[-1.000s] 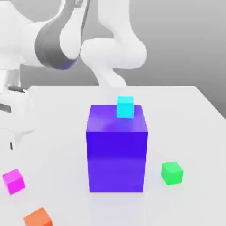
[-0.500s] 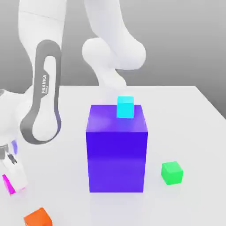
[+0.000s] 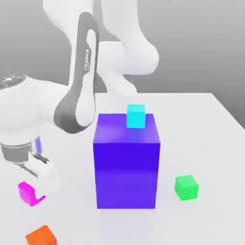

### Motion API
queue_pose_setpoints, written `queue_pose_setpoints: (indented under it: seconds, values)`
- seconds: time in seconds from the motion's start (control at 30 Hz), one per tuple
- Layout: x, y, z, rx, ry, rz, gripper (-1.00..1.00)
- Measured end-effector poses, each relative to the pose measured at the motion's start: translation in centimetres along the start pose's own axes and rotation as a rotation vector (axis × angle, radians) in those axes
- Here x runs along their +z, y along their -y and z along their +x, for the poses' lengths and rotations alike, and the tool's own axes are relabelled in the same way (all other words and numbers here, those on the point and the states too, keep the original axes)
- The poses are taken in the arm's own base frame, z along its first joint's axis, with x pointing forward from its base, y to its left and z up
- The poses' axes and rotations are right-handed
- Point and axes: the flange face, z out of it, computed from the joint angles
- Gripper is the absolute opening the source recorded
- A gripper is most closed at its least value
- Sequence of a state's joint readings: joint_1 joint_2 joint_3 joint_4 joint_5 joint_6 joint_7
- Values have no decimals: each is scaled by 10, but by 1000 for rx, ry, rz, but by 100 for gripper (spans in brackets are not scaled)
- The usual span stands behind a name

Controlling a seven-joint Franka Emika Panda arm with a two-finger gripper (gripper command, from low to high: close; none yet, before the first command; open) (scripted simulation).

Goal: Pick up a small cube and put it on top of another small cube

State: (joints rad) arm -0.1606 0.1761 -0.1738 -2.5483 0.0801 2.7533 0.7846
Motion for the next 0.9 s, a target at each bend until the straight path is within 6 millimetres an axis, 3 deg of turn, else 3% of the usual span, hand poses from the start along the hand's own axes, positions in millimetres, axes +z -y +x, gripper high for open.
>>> queue_pose_setpoints:
  seconds: [0.13, 0.23, 0.33, 0.37, 0.57, 0.77, 0.8, 0.9]
  values:
    - [-16, 49, -88, -327, -22, 21, -100]
    - [-29, 79, -186, -649, -43, 40, -100]
    - [-40, 78, -287, -1001, -49, 43, -100]
    - [-41, 71, -308, -1087, -41, 37, -100]
    - [-38, 31, -356, -1367, 30, -3, -100]
    - [14, 26, -364, -1407, 34, -7, -100]
    - [21, 25, -365, -1407, 35, -7, 100]
    - [21, 25, -365, -1407, 35, -7, 100]
